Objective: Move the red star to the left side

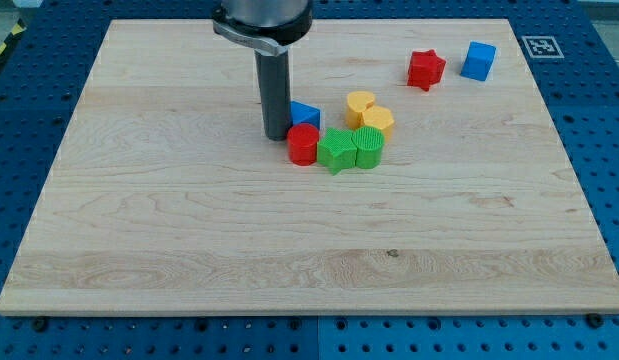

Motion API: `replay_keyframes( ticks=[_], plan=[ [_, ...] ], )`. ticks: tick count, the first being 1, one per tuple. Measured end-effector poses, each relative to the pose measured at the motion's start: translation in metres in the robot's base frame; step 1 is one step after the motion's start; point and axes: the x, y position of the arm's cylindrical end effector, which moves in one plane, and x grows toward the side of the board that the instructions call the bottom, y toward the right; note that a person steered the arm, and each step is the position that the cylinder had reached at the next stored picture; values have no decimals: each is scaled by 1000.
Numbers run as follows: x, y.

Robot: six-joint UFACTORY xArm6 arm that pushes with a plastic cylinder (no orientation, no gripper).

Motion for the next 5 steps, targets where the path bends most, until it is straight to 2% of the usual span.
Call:
replay_keyframes(
  ticks=[1, 2, 3, 4, 5],
  plan=[
    [-5, -20],
    [-42, -49],
    [-101, -43],
    [-147, 20],
    [-167, 87]
  ],
)
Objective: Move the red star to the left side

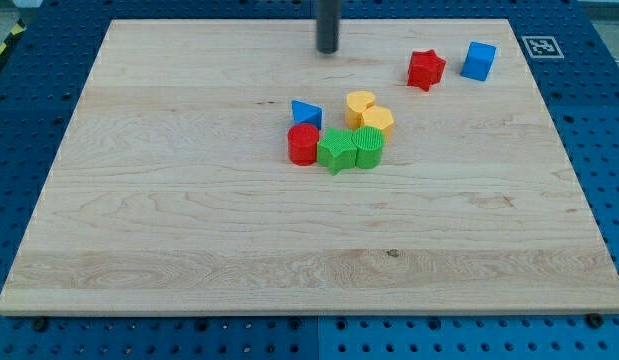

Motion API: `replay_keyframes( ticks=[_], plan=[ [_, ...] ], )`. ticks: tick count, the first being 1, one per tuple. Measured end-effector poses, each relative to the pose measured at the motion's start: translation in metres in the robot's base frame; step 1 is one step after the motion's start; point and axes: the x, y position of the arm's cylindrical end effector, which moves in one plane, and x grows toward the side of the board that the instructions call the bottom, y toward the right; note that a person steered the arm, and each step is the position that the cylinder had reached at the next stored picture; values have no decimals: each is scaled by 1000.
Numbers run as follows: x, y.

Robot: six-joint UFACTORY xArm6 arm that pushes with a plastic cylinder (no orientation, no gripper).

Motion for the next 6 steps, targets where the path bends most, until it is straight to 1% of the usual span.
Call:
replay_keyframes(
  ticks=[2, 3, 4, 5, 6],
  plan=[
    [2, 85],
    [6, 114],
    [20, 137],
    [47, 151],
    [63, 140]
  ],
)
